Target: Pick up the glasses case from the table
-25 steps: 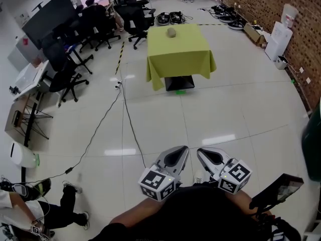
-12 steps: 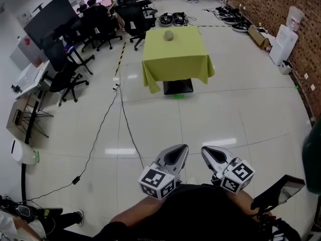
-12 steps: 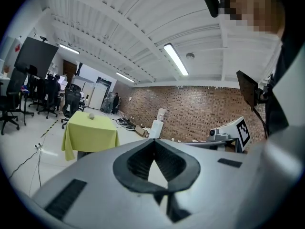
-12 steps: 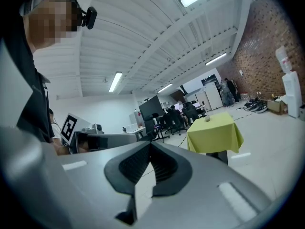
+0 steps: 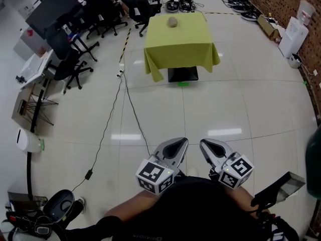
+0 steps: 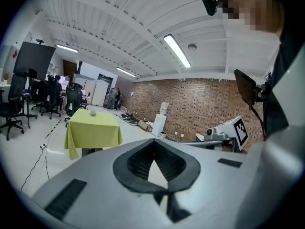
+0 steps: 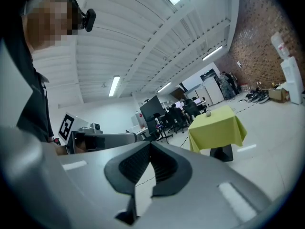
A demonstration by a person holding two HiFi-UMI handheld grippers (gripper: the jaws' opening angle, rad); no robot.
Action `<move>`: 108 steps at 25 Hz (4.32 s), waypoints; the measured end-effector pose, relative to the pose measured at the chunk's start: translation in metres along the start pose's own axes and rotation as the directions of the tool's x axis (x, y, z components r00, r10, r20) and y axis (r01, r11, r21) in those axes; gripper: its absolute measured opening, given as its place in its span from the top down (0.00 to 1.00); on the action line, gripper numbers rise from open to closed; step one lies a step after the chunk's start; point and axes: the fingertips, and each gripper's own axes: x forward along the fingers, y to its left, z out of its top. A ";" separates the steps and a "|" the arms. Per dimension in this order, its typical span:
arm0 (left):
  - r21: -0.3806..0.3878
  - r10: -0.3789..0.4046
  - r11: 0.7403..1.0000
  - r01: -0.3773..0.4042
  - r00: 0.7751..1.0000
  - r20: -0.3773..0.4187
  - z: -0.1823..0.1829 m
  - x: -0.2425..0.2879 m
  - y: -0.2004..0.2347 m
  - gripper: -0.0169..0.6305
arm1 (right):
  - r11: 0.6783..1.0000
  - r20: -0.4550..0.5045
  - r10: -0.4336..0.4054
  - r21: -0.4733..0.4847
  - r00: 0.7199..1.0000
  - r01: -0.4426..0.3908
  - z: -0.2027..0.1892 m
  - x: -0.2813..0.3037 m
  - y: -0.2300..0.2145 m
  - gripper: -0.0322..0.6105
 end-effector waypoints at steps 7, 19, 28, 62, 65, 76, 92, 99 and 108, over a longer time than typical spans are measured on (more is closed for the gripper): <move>-0.075 0.006 0.997 -0.007 1.000 -0.018 -0.005 0.020 0.006 0.97 | 1.000 0.000 0.006 0.022 1.000 -0.006 0.004 0.000 -0.024 0.95; -0.118 -0.006 0.993 0.005 1.000 -0.004 -0.002 0.054 0.041 0.97 | 0.999 0.002 -0.031 0.022 1.000 0.031 0.009 0.023 -0.064 0.95; -0.125 -0.002 0.992 0.000 1.000 -0.012 0.019 0.077 0.099 0.97 | 0.998 -0.041 -0.042 0.041 0.998 0.044 0.022 0.083 -0.088 0.95; -0.076 -0.040 0.996 0.047 0.996 0.084 0.139 0.129 0.381 0.97 | 0.994 -0.059 -0.074 -0.082 0.996 0.069 0.110 0.368 -0.150 0.95; -0.082 -0.057 0.995 0.063 0.995 0.083 0.141 0.136 0.387 0.97 | 0.993 -0.059 -0.093 -0.084 0.994 0.088 0.111 0.372 -0.157 0.95; -0.085 -0.109 0.990 0.113 0.993 0.051 0.134 0.160 0.380 0.97 | 0.988 -0.040 -0.150 -0.049 0.988 0.148 0.110 0.361 -0.179 0.95; -0.080 -0.051 0.995 0.056 0.997 0.063 0.155 0.229 0.391 0.97 | 0.995 -0.055 -0.082 -0.058 0.995 0.079 0.143 0.372 -0.247 0.95; -0.073 -0.042 0.996 0.046 0.997 0.060 0.166 0.267 0.391 0.97 | 0.997 -0.056 -0.062 -0.057 0.996 0.059 0.161 0.373 -0.281 0.95; -0.051 -0.017 0.998 0.021 0.998 0.068 0.183 0.314 0.386 0.97 | 0.997 -0.031 -0.049 -0.056 0.998 0.047 0.188 0.362 -0.328 0.95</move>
